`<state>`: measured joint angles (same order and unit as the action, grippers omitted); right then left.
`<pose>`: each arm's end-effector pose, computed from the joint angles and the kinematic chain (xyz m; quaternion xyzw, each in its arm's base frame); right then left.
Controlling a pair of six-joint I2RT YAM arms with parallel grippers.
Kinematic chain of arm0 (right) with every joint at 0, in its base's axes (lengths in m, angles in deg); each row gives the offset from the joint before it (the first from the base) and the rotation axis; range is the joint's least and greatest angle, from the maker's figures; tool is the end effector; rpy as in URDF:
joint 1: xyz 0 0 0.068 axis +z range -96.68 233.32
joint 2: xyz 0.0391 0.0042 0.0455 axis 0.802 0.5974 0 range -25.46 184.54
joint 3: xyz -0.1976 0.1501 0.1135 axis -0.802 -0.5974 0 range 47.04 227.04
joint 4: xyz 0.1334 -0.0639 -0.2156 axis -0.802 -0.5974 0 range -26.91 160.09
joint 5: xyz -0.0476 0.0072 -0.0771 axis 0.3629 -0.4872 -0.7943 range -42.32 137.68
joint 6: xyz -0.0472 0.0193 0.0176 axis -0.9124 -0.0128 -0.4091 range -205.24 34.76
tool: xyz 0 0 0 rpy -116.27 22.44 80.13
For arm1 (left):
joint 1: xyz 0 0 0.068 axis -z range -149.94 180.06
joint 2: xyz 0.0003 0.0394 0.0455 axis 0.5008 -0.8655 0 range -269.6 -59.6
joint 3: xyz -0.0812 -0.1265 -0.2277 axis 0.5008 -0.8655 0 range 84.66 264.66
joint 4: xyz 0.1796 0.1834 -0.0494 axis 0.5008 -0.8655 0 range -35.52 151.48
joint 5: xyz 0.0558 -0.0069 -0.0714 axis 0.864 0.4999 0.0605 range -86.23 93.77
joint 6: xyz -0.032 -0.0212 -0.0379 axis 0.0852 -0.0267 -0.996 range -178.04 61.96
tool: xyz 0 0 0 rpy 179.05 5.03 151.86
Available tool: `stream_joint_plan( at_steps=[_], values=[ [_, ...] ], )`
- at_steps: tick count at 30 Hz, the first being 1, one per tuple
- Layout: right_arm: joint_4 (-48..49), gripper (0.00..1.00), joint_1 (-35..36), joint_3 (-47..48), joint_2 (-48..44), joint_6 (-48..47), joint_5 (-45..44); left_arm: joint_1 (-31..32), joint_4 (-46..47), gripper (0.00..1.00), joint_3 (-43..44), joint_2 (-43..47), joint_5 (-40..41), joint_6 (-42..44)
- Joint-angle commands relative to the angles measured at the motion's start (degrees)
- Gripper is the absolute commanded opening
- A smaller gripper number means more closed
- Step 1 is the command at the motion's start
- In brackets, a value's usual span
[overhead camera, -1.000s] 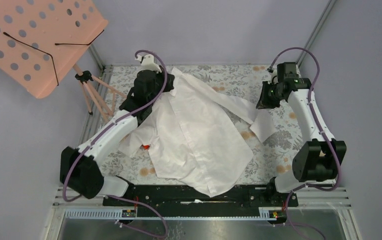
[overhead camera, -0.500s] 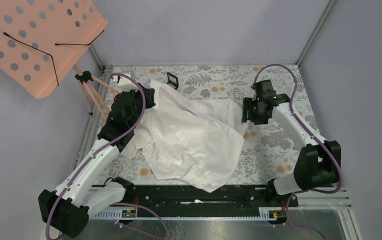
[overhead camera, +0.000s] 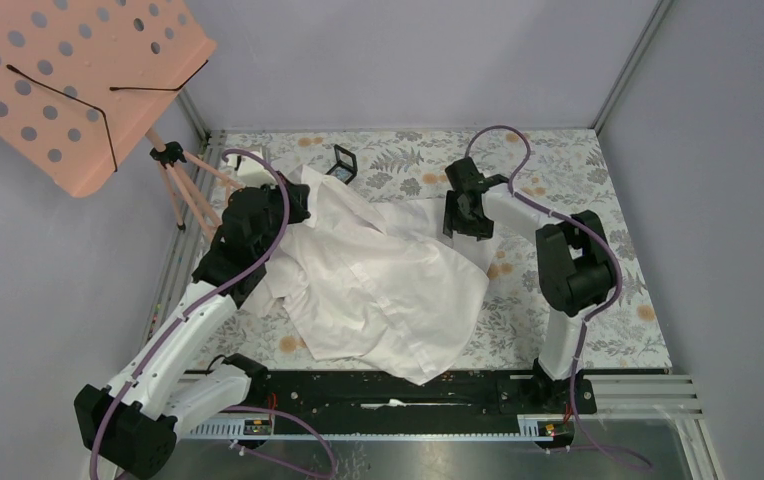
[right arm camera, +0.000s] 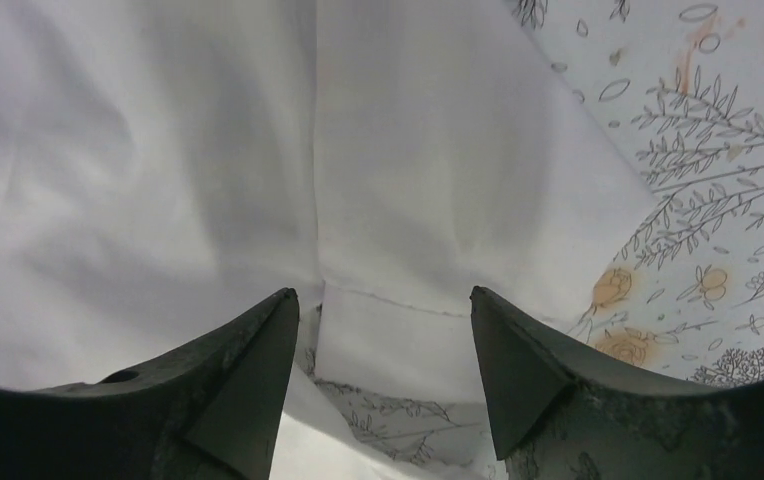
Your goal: Pin the brooch onto the clothing
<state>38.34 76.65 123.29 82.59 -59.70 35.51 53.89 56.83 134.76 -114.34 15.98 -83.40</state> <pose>0.3611 0.1476 0.1890 0.0429 0.9673 0.0002 0.2498 0.2079 -0.0836 0.3515 -0.0789 0.7567 -0.1944 0.6192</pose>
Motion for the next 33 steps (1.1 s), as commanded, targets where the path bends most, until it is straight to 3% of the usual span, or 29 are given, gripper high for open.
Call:
stream_joint_plan(
  at_steps=[1,11,13,15,17,19,23,26,29,33],
  values=[
    [-0.34,0.72,0.39,4.28,2.44,2.43,-4.61,-0.15,0.47,0.00,2.11,1.35,-0.96,-0.36],
    [-0.81,0.68,0.54,5.46,7.19,2.45,-3.92,-0.19,-0.78,0.00,3.49,2.81,-1.58,-0.45],
    [-1.14,0.57,0.54,5.82,7.72,2.20,-4.07,-0.19,-0.86,0.00,3.59,3.11,-1.51,-0.46],
    [-2.94,0.30,0.50,6.85,7.39,1.63,-5.22,-0.20,-0.88,0.00,3.66,3.31,-1.41,-0.34],
    [-5.44,0.10,0.49,7.73,5.19,0.33,-7.90,-0.24,-1.50,0.00,4.05,3.46,-1.12,-0.02],
    [-8.76,0.00,0.36,8.30,1.32,-1.94,-11.55,-0.41,-2.11,0.00,4.37,3.86,-0.73,0.34],
    [-14.48,0.00,-1.88,7.94,-10.78,-5.23,-14.94,-1.77,-3.09,0.00,4.88,5.31,-0.79,0.66],
    [-18.77,0.00,-4.75,7.23,-19.58,-6.41,-11.81,-2.94,-4.18,0.00,5.42,6.53,-1.11,0.96],
    [-22.22,0.00,-9.20,5.50,-27.75,-8.02,-3.34,-4.09,-5.97,0.00,6.30,7.57,-1.02,1.34],
    [-24.66,0.05,-17.75,2.80,-34.52,-9.79,-4.96,-5.86,-7.92,0.00,6.80,9.33,-0.96,1.80]
  ],
)
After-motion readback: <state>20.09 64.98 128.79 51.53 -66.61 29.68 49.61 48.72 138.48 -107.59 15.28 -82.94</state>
